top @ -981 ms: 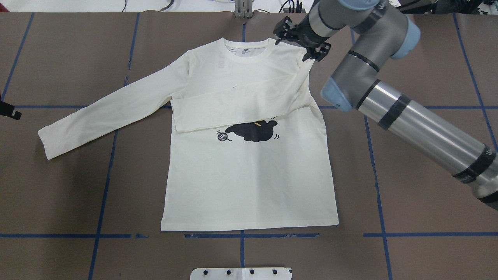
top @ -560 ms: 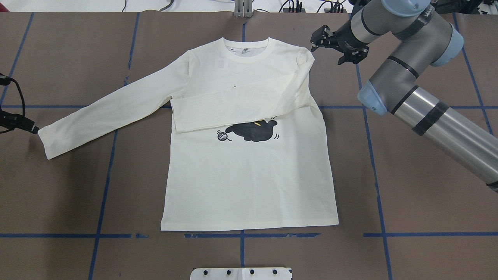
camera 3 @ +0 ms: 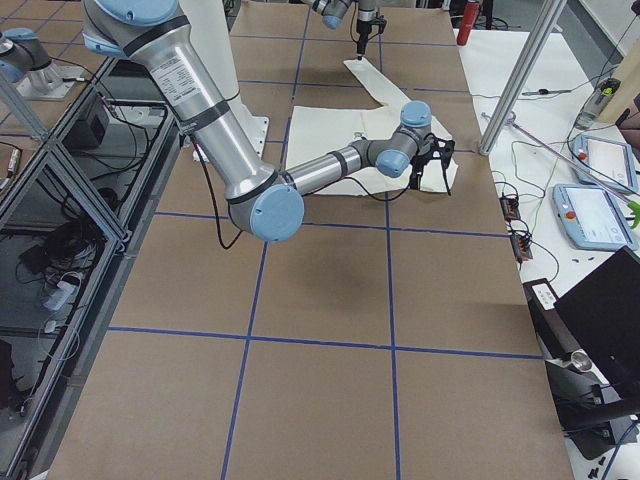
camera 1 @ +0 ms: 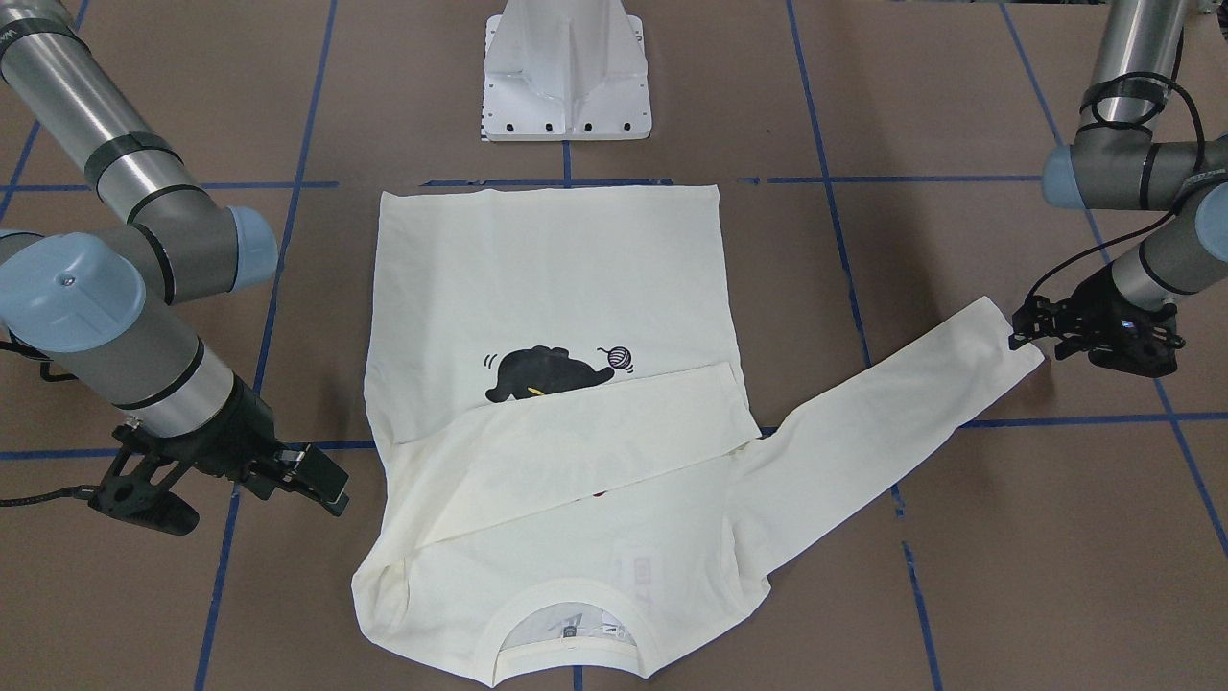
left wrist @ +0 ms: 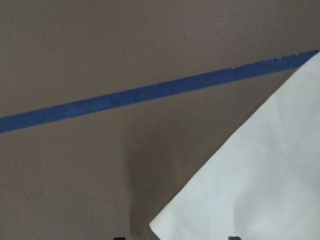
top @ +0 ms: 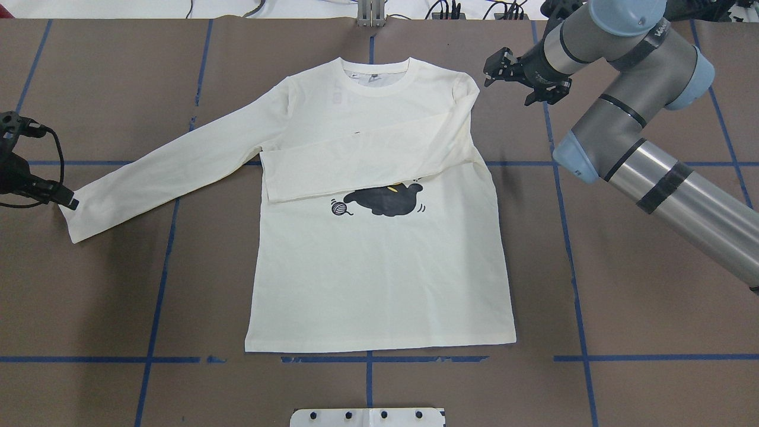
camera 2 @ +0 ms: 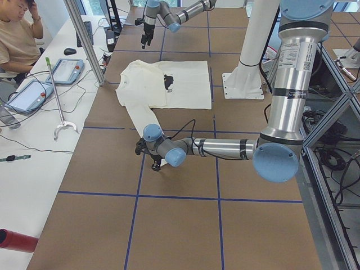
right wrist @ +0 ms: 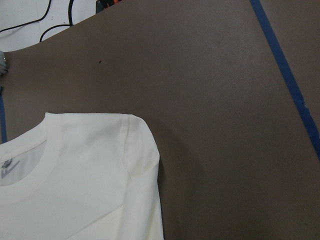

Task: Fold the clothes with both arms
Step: 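Release the sleeve and raise the right gripper while the left gripper grasps the other cuff, then fold the other sleeve across the chest with the left gripper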

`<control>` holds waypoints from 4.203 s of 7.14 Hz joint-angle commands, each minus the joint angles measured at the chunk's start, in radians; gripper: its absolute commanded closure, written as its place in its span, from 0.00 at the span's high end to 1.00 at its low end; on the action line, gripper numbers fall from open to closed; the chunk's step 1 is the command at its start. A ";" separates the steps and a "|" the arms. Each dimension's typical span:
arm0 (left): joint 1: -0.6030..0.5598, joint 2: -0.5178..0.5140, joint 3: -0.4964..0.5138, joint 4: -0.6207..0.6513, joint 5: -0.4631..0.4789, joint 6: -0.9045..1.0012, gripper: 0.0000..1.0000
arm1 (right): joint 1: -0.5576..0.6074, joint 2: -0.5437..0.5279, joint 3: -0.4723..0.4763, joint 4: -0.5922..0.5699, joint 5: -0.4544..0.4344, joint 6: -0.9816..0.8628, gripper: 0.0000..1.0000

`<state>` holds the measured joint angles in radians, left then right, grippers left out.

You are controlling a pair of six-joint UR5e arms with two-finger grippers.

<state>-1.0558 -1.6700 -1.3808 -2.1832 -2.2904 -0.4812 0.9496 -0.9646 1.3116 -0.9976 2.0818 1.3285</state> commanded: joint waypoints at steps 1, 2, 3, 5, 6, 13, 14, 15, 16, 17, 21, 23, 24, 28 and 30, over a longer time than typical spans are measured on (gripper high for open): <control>0.002 -0.007 0.005 0.002 0.002 0.003 0.08 | 0.000 -0.005 0.001 0.002 0.000 0.000 1.00; 0.002 -0.005 0.006 0.002 0.005 0.003 0.00 | 0.000 -0.005 0.001 0.002 0.000 0.000 1.00; 0.002 -0.005 0.005 0.002 0.002 0.003 0.00 | 0.000 -0.005 0.001 0.002 0.000 0.000 1.00; 0.000 -0.007 -0.032 0.005 -0.012 0.001 0.00 | -0.002 -0.005 0.003 0.002 0.003 0.000 1.00; 0.000 -0.011 -0.100 0.014 -0.038 -0.016 0.00 | 0.003 -0.017 0.023 0.002 0.012 0.000 1.00; 0.114 -0.745 0.004 0.177 -0.066 -0.760 0.00 | 0.132 -0.338 0.184 0.005 0.083 -0.385 1.00; 0.243 -0.867 0.108 0.155 0.088 -0.801 0.00 | 0.135 -0.348 0.189 0.013 0.086 -0.385 1.00; 0.326 -0.957 0.237 0.054 0.205 -0.806 0.00 | 0.133 -0.371 0.189 0.060 0.084 -0.385 1.00; 0.402 -1.018 0.355 -0.054 0.273 -0.851 0.00 | 0.133 -0.394 0.192 0.101 0.086 -0.384 1.00; 0.454 -1.055 0.420 -0.123 0.395 -0.853 0.00 | 0.135 -0.402 0.196 0.120 0.090 -0.381 1.00; 0.510 -1.172 0.629 -0.288 0.474 -0.869 0.12 | 0.133 -0.414 0.219 0.120 0.084 -0.368 1.00; 0.514 -1.182 0.642 -0.322 0.480 -0.890 0.60 | 0.132 -0.408 0.221 0.120 0.081 -0.367 1.00; 0.511 -1.163 0.585 -0.320 0.476 -0.965 0.73 | 0.103 -0.398 0.228 0.120 0.078 -0.326 1.00; 0.274 -0.840 0.285 -0.290 0.222 -0.857 0.72 | -0.264 -0.414 0.472 0.102 -0.217 0.180 1.00; 0.222 -0.760 0.266 -0.288 0.220 -0.713 0.71 | -0.523 -0.422 0.709 -0.233 -0.443 0.421 0.97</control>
<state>-0.7995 -2.4814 -1.0982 -2.4727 -2.0609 -1.2714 0.5981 -1.3799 1.8728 -1.0255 1.8000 1.6040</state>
